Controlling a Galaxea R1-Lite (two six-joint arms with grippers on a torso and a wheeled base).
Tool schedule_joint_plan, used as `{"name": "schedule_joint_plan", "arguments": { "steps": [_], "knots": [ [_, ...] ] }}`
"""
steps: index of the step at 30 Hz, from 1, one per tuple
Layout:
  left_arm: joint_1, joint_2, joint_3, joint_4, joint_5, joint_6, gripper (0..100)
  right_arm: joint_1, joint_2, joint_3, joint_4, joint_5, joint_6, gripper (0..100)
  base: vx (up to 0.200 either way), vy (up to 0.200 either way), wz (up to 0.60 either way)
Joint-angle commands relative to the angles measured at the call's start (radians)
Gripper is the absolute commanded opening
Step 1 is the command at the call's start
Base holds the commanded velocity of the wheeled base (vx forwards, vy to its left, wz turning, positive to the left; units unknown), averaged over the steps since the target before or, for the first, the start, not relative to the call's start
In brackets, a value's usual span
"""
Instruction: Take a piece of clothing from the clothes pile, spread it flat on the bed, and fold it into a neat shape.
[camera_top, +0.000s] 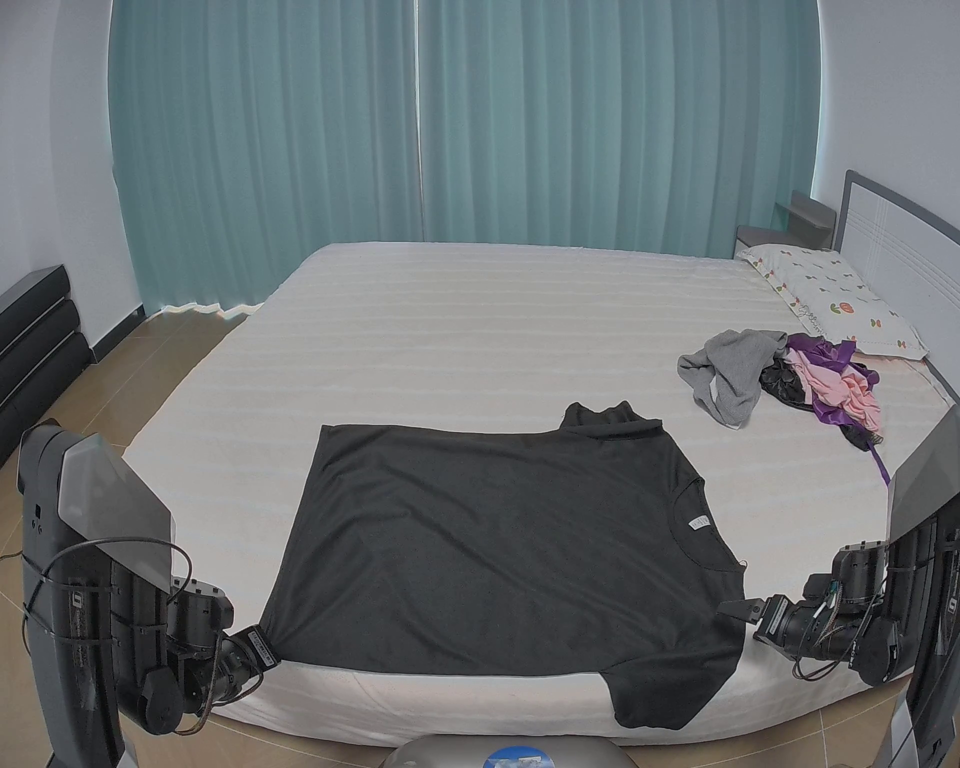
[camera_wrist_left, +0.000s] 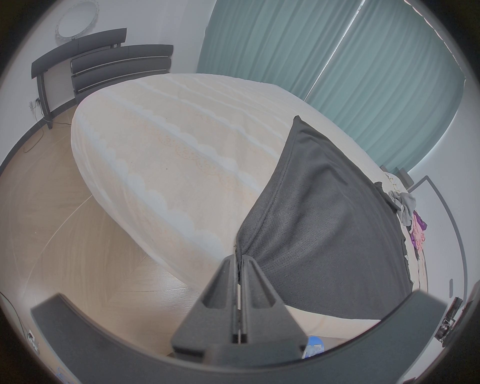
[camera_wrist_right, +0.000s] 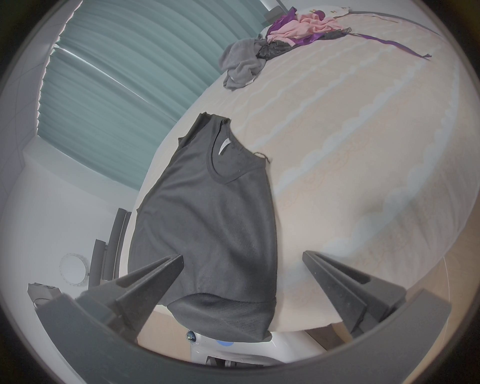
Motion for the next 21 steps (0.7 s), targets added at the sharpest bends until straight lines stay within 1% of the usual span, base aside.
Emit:
{"name": "schedule_joint_plan", "arguments": {
  "steps": [1,3,4,9,11,14,16,18,19,20,21],
  "knots": [
    [0.0,0.003,0.008,0.0,0.001,-0.001,0,0.035,0.023,0.013,-0.009,0.001,0.005,100,0.0,0.0,0.0],
    [0.0,0.003,0.008,0.0,-0.001,-0.001,0,0.044,0.042,0.013,-0.012,-0.006,0.005,100,0.0,0.0,0.0],
    [0.0,0.003,0.007,0.0,-0.001,-0.001,0,0.046,0.053,0.012,-0.013,-0.009,-0.001,0,0.0,0.0,0.0],
    [0.0,0.004,0.007,0.0,-0.001,-0.001,0,0.034,0.043,0.018,-0.013,-0.015,-0.009,0,0.0,0.0,0.0],
    [0.0,0.009,0.007,0.0,-0.001,-0.001,0,0.018,0.023,0.018,-0.002,-0.05,-0.019,0,0.0,0.0,0.0],
    [0.0,0.015,0.005,0.0,-0.001,-0.001,0,0.008,0.016,0.018,0.005,-0.07,-0.038,0,0.0,0.0,0.0],
    [0.001,0.02,0.005,0.0,-0.001,0.001,0,0.0,0.013,0.018,0.024,-0.072,-0.05,0,0.0,0.0,0.0],
    [0.001,0.026,0.001,-0.002,-0.001,0.001,0,-0.003,-0.007,0.018,0.07,-0.073,-0.082,0,0.0,0.0,0.0],
    [0.001,0.026,0.001,-0.002,-0.001,0.001,0,-0.003,-0.007,0.018,0.07,-0.073,-0.082,0,0.0,0.0,0.0],
    [0.001,0.029,-0.001,-0.002,-0.001,0.001,0,-0.015,-0.036,0.018,0.123,-0.072,-0.115,0,0.0,0.0,0.0],
    [0.001,0.029,-0.001,-0.003,-0.001,0.001,0,-0.017,-0.046,0.018,0.136,-0.072,-0.122,0,0.0,0.0,0.0]
  ]
}}
